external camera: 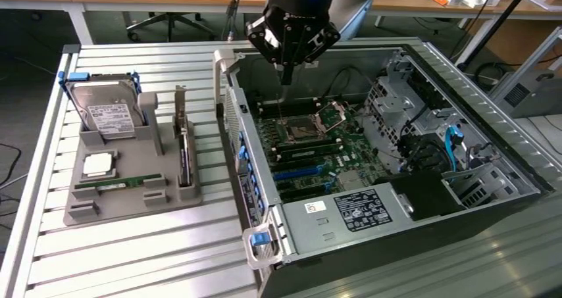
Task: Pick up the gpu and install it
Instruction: 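Reach for the gpu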
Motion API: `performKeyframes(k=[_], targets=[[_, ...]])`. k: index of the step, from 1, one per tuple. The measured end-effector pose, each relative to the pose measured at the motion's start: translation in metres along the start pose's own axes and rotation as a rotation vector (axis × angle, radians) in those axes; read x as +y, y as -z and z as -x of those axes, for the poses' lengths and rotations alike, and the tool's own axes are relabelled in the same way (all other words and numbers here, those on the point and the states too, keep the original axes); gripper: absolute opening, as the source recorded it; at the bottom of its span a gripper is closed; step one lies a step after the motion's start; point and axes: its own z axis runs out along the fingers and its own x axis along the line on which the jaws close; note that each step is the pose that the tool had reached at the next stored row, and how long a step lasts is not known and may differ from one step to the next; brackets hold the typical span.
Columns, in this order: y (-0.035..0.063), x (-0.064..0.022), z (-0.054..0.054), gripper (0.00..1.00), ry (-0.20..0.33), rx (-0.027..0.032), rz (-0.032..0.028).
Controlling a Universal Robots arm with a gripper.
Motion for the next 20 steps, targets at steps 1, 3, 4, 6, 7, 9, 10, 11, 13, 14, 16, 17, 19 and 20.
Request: performKeyframes(k=[1, 3, 4, 6, 7, 9, 10, 11, 13, 14, 16, 17, 19, 20], targets=[[0.0, 0.0, -0.0002, 0.11, 0.0, 0.0, 0.0], [0.0, -0.0001, -0.0009, 0.11, 0.0, 0.0, 0.0], [0.0, -0.0001, -0.0011, 0.11, 0.0, 0.0, 0.0], [0.0001, -0.0002, -0.002, 0.11, 0.0, 0.0, -0.0001], [0.0001, -0.0002, -0.0024, 0.11, 0.0, 0.0, -0.0002], [0.0001, -0.0002, -0.003, 0.11, 0.0, 0.0, -0.0002], [0.0001, -0.0003, -0.0035, 0.11, 0.0, 0.0, -0.0003], [0.0001, -0.0003, -0.0038, 0.11, 0.0, 0.0, -0.0003], [0.0001, -0.0003, -0.0044, 0.11, 0.0, 0.0, -0.0003], [0.0001, -0.0003, -0.0046, 0.11, 0.0, 0.0, -0.0003], [0.0001, -0.0004, -0.0051, 0.11, 0.0, 0.0, -0.0003], [0.0002, -0.0004, -0.0053, 0.11, 0.0, 0.0, -0.0003], [0.0002, -0.0004, -0.0059, 0.11, 0.0, 0.0, -0.0003], [0.0002, -0.0005, -0.0062, 0.11, 0.0, 0.0, -0.0004]])
